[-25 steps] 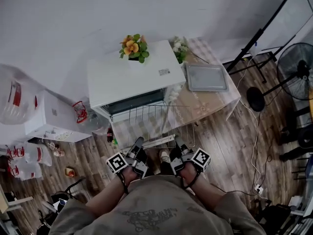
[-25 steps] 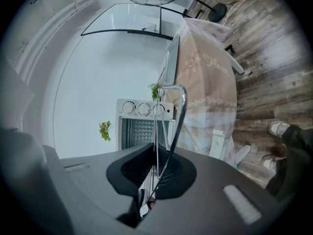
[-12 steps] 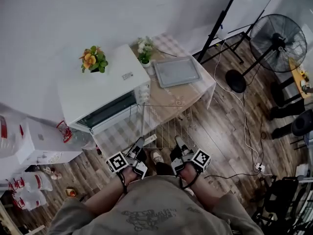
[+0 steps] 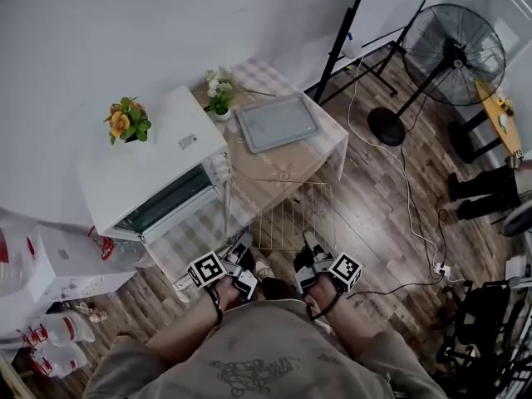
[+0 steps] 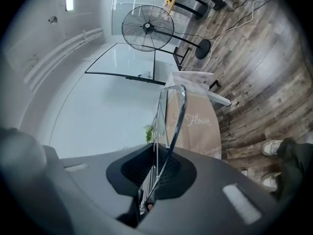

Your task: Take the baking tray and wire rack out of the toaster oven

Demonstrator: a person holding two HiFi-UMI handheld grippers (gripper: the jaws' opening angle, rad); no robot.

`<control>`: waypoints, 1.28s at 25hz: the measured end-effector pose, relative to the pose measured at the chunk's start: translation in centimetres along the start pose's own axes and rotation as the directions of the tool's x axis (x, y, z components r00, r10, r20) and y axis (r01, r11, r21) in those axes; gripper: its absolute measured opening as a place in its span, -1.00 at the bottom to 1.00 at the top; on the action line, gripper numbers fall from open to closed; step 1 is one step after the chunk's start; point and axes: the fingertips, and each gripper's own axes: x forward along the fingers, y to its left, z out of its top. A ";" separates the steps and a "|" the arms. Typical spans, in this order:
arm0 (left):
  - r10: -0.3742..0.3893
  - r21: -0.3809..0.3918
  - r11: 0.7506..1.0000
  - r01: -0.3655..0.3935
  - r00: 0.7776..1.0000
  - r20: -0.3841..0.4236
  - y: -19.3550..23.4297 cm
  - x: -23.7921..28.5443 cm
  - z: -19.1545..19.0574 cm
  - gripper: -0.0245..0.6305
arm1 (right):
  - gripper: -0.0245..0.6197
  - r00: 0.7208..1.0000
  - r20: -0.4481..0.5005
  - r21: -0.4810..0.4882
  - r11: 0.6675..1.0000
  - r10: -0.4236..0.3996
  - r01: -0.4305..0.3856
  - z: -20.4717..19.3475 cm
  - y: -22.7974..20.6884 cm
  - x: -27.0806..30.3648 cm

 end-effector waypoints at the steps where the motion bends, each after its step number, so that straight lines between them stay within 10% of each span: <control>1: 0.005 -0.002 1.000 -0.005 1.000 -0.005 0.1 0.6 -0.1 -0.91 | -0.83 1.000 0.005 -0.001 1.000 -0.005 0.005 0.5 -0.3 0.1; 32: 0.189 -0.064 0.980 -0.187 0.982 0.027 8.9 12.2 4.4 -0.91 | -0.83 0.996 -0.004 -0.019 0.995 -0.094 0.094 8.0 -7.6 12.3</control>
